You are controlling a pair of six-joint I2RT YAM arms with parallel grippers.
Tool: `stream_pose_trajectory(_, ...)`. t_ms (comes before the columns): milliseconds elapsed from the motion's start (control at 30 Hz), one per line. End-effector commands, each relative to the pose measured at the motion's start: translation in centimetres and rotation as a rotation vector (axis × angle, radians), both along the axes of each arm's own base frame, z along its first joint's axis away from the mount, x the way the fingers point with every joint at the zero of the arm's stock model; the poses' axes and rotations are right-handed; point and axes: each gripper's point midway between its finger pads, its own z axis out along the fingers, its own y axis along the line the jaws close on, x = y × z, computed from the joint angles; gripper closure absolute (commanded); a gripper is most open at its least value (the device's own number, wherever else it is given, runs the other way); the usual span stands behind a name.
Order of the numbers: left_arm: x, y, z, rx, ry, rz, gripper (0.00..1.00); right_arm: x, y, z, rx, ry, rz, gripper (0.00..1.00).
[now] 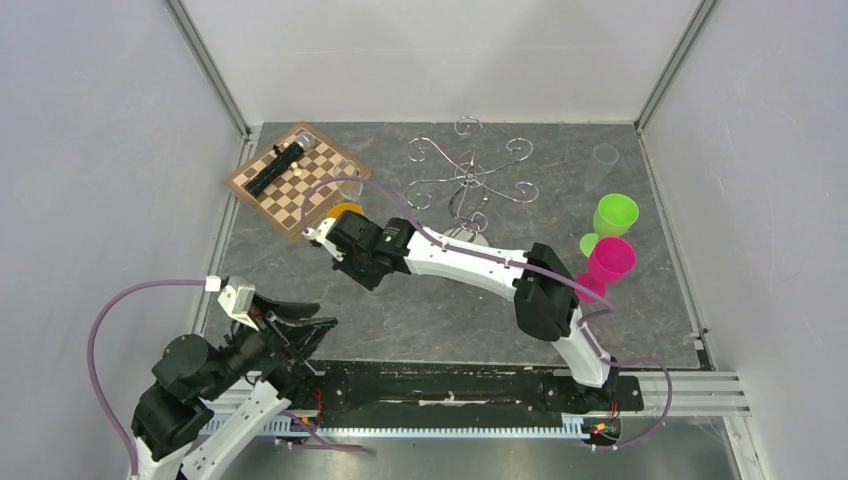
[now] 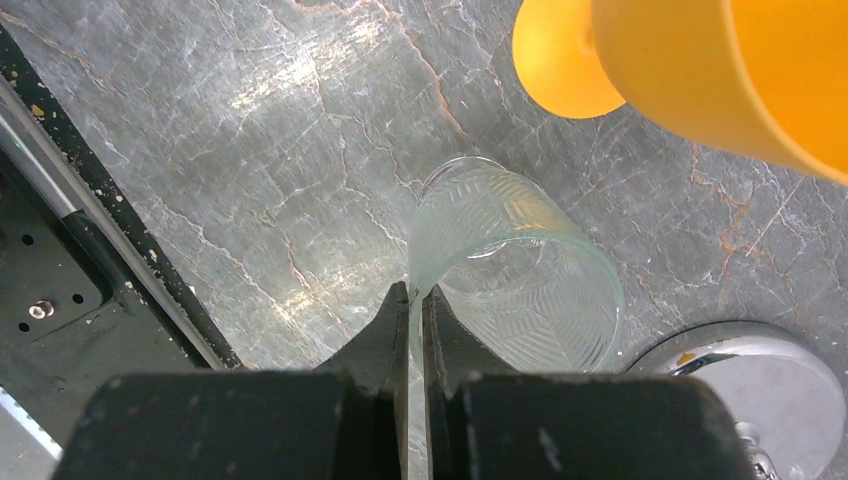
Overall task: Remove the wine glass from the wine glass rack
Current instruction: Place the wine glass at the center of the board.
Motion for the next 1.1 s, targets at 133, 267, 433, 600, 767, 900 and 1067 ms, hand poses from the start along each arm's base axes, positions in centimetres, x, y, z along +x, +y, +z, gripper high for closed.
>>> stream_pose_trajectory(133, -0.6, 0.7, 1.5, -0.081, -0.057, 0.018, 0.35, 1.0, 1.9, 2.5, 0.090, -0.035, -0.013, 0.81)
stream_pose_trajectory(267, -0.6, 0.8, 1.5, -0.083, -0.056, 0.021, 0.35, 1.2, 2.0, 3.0, 0.099, -0.045, -0.021, 0.71)
stream_pose_trajectory(433, -0.6, 0.9, 1.5, -0.084, -0.056, 0.023, 0.35, 1.7, 2.3, 4.8, 0.134, -0.070, -0.035, 0.65)
stream_pose_trajectory(600, -0.6, 0.9, 1.6, -0.084, -0.058, 0.023, 0.34, 1.9, 1.9, 8.4, 0.201, -0.112, -0.053, 0.57)
stream_pose_trajectory(767, -0.5, 0.9, 1.8, -0.087, -0.064, 0.026, 0.30, 1.2, -0.6, 14.1, 0.316, -0.182, -0.073, 0.45)
stream_pose_trajectory(900, -0.3, 0.8, 1.7, -0.079, -0.055, 0.031, 0.25, 0.3, -2.6, 16.0, 0.349, -0.196, -0.080, 0.39)
stream_pose_trajectory(1067, -0.2, 0.9, 1.8, -0.069, -0.043, 0.039, 0.23, -1.5, -4.8, 17.6, 0.384, -0.210, -0.062, 0.30)
